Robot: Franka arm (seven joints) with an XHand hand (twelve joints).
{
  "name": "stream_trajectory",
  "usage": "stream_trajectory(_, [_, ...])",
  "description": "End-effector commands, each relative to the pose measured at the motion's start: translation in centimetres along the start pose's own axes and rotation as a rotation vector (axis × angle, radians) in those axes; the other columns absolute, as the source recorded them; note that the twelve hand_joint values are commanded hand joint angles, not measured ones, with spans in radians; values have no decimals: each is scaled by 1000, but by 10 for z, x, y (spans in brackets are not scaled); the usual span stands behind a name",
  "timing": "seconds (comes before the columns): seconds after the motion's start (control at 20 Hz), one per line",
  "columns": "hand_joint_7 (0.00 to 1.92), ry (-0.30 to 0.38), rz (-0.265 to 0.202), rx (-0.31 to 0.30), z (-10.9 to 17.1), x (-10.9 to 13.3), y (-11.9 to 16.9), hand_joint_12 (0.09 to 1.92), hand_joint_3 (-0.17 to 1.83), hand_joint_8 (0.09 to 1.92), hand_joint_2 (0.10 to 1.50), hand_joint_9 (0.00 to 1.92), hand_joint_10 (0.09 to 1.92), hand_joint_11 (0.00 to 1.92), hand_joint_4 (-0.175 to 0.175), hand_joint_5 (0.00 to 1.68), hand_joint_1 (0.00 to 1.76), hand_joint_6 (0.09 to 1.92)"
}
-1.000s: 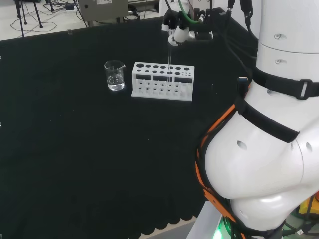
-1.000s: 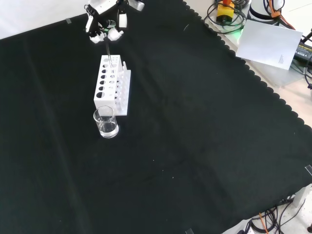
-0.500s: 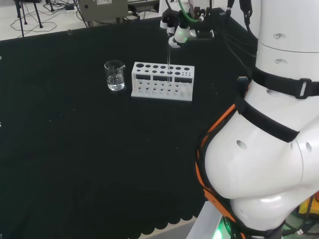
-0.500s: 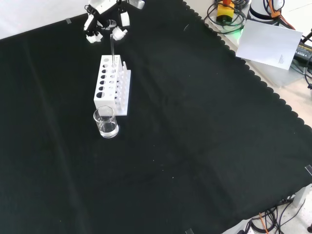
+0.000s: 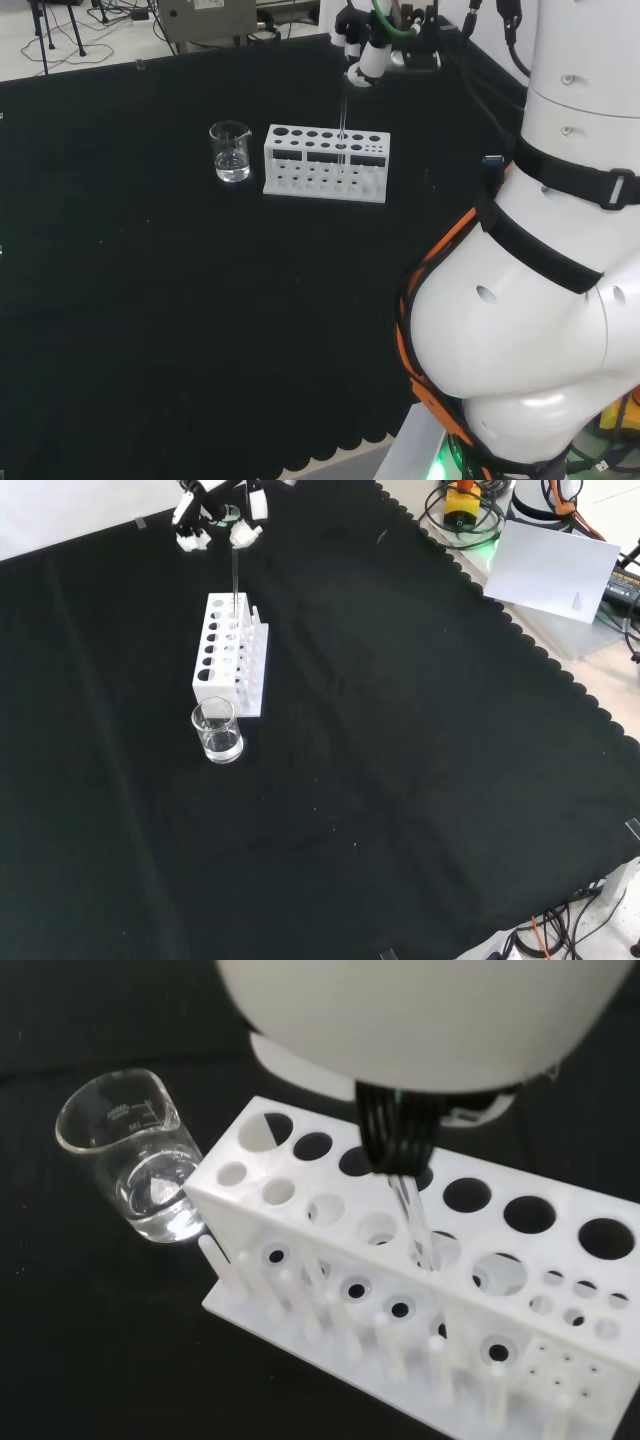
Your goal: Put the glass rod back on the white test tube rack.
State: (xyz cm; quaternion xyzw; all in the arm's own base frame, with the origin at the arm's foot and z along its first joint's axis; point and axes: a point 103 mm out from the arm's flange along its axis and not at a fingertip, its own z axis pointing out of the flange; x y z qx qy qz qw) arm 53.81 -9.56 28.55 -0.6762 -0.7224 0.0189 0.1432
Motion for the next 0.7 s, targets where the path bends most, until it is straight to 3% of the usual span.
stream_trajectory(0.05, [874,-2,24,-26,-11,-9,-18,830,1062,860,346,1743,884,1483,-175,445,1385,926])
stream_trajectory(0.7, [889,1,26,-66,-29,-8,-36,832,1060,855,353,1744,891,1474,-175,484,1383,931])
